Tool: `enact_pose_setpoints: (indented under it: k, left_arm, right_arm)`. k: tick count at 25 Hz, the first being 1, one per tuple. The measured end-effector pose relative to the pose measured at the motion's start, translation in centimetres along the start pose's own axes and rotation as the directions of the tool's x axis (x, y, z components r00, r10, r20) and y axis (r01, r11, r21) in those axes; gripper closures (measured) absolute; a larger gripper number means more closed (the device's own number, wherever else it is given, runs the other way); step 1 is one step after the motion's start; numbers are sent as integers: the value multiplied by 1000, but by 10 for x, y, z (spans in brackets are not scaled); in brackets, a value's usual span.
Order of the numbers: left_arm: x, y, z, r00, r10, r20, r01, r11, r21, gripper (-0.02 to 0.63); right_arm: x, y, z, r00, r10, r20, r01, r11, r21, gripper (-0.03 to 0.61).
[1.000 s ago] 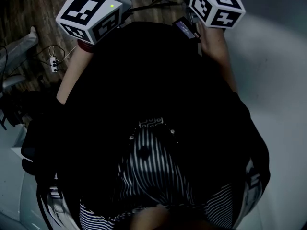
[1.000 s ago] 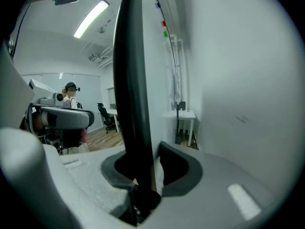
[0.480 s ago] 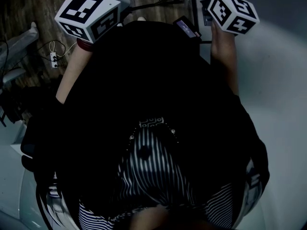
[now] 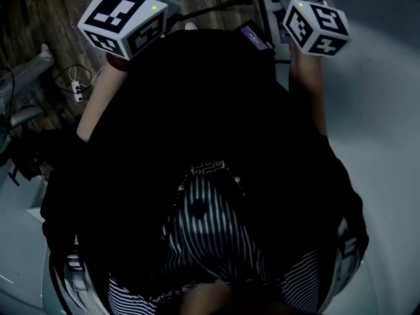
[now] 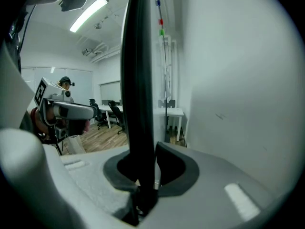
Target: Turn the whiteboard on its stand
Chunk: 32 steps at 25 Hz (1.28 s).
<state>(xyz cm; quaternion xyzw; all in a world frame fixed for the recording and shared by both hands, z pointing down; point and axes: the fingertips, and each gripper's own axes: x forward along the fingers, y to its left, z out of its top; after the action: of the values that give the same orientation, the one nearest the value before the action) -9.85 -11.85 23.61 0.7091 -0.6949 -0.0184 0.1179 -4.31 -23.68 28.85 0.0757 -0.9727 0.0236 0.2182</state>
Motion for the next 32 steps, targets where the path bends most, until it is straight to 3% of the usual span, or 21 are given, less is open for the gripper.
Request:
enact_pose_setpoints:
  k: [11, 17, 32]
  left_arm:
    - [0, -8, -2, 1000, -23, -6, 23, 1000, -2, 617]
    - [13, -10, -1, 999, -34, -14, 34, 999, 11, 617]
    - [-5, 16, -3, 999, 38, -8, -38, 999, -3, 617]
  right_arm:
    - [-21, 29, -4, 1000, 9, -8, -9, 1000, -1, 512]
    - [1, 42, 2, 998, 59, 15, -59, 998, 30, 497]
    - [44, 7, 19, 998, 49, 29, -50, 998, 30, 502]
